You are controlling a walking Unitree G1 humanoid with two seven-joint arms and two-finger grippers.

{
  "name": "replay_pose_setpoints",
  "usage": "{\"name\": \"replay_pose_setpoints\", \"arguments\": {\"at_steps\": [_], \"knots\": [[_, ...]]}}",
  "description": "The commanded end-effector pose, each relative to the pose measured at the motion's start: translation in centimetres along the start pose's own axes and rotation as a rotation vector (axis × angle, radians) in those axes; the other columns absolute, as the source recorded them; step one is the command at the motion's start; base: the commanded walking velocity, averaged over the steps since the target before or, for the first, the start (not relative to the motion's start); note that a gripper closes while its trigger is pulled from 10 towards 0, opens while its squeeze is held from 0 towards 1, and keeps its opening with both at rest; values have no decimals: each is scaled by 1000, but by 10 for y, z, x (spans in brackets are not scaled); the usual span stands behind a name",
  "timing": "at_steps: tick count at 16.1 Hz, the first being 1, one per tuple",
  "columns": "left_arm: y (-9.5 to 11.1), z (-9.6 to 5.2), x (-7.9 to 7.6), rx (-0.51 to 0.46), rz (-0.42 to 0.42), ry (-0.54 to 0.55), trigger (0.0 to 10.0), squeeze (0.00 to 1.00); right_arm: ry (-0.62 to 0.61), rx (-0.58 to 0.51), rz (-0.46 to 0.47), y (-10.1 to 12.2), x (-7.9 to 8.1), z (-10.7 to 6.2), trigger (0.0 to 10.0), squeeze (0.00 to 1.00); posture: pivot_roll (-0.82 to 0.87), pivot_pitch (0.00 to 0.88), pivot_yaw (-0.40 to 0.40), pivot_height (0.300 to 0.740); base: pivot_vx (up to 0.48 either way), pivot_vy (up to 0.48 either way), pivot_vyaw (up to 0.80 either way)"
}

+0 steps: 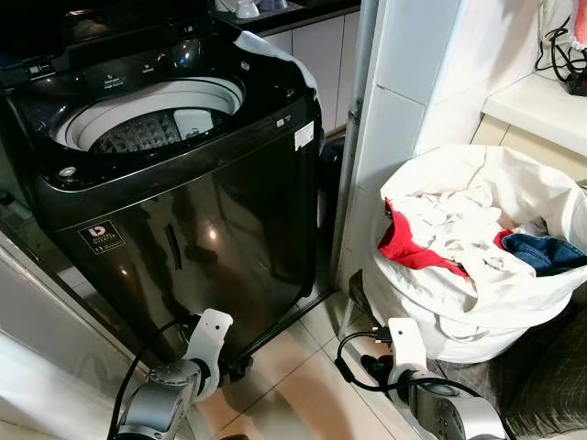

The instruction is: Clothes washing

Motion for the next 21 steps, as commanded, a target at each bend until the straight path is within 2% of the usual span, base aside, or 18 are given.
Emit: {"name": "replay_pose_setpoints", "arguments": {"at_steps": [1,3,6,7,8,9,10,11,12,13,14,15,16,17,18,19,20,21], "knots": [[39,1,34,-79,108,141,10000,0,-178,-87,3,11,-42,-3,10000,0,-69,0,125,740,0,0,0],[45,1,31,-95,144,124,10000,0,-167,-101,-16,13,-36,-3,10000,0,-68,0,125,740,0,0,0],[47,2,33,-99,150,129,10000,0,-167,-113,-17,16,-37,-2,10000,0,-69,0,126,740,0,0,0],[53,1,37,-129,172,153,10000,0,-153,-152,-51,24,-33,-4,10000,0,-68,0,125,740,0,0,0],[66,-2,41,-199,187,162,10000,0,-105,-215,-105,39,-23,-8,10000,0,-68,0,125,740,0,0,0],[78,-8,39,-267,184,132,10000,0,-46,-267,-109,52,-11,-14,10000,0,-68,0,122,740,0,0,0],[98,-21,32,-378,178,61,10000,1000,41,-353,-119,75,7,-28,10000,1000,-61,0,112,740,0,0,0],[113,-36,25,-474,250,-4,10000,1000,106,-461,-180,104,22,-49,10000,1000,-57,0,104,740,0,0,0],[125,-47,23,-539,273,-15,10000,1000,132,-547,-216,125,30,-65,10000,1000,-55,0,94,740,0,0,0],[166,-77,25,-742,235,26,10000,1000,167,-753,-254,172,43,-105,10000,1000,-54,0,83,740,0,0,0],[185,-92,28,-822,217,65,10000,1000,152,-833,-261,192,45,-123,10000,1000,-54,0,77,740,0,0,0],[204,-105,28,-888,214,97,10000,820,94,-894,-258,214,40,-137,10000,1000,-55,0,73,740,0,0,0],[220,-117,27,-942,226,133,10000,0,12,-922,-280,230,34,-146,10000,1000,-55,0,72,740,0,0,0],[226,-121,25,-958,220,137,10000,0,-33,-921,-294,236,31,-148,10000,24,-55,0,72,740,0,0,0],[234,-127,23,-986,193,148,10000,0,-127,-931,-312,246,24,-153,10000,0,-60,0,75,740,0,0,0],[238,-128,24,-981,127,170,10000,0,-170,-928,-302,250,20,-155,10000,0,-64,0,79,740,0,0,0],[236,-127,34,-950,97,262,10000,0,-142,-928,-307,249,24,-156,10000,0,-65,0,76,740,0,0,0],[235,-132,39,-964,100,331,10000,0,-121,-925,-295,246,26,-157,10000,0,-55,0,64,740,0,0,0]]}}
Point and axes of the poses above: a point about 5 cm out from each wrist's last joint towards the gripper, its own z axis pointing out of the wrist towards the gripper, its own y axis along the axis of the wrist's last joint, x = y × z, the point moved 5 cm from there along z, pointing out of the wrist towards the gripper, and after that the axes turned 9 degrees about z, right-handed, at the moved point
